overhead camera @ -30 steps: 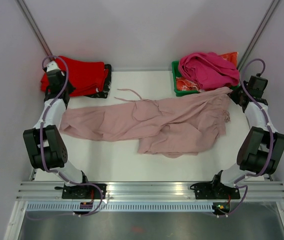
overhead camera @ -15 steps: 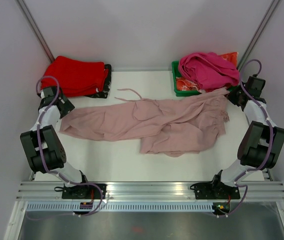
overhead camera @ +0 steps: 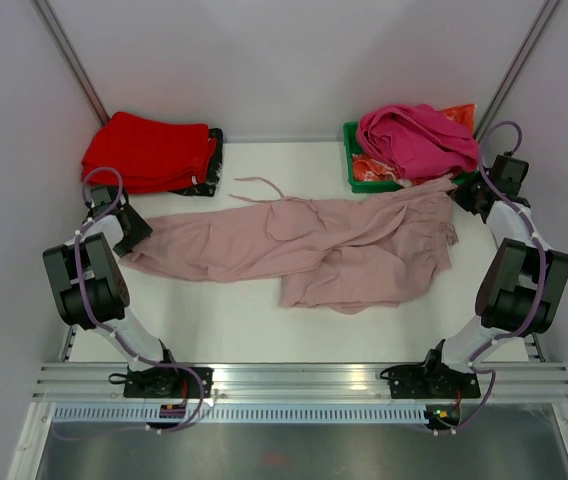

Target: Fold and stack the trousers

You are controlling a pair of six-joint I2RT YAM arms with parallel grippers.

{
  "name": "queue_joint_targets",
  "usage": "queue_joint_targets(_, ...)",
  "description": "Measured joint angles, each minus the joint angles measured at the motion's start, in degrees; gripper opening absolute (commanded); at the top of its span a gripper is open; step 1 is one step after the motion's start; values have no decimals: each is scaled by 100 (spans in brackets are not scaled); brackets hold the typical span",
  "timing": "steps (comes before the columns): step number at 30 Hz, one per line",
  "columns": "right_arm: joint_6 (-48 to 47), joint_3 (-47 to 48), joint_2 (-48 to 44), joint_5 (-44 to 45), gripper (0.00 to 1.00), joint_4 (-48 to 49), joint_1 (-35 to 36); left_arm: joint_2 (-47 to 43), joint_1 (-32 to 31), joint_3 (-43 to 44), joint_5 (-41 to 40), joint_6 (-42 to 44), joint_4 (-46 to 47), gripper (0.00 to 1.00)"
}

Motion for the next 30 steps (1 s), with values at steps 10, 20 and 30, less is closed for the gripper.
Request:
queue_joint_targets(10, 7, 0, 103, 4, 0, 9, 0, 105, 2, 7, 138, 138, 492, 2)
queue_joint_targets(20, -2, 140, 105, 4, 0, 9, 0, -754, 2, 533, 37, 417, 962, 2)
queue_joint_targets(30, 28, 179, 188, -96, 0, 341, 0, -688, 2, 866, 144, 741, 1749, 2)
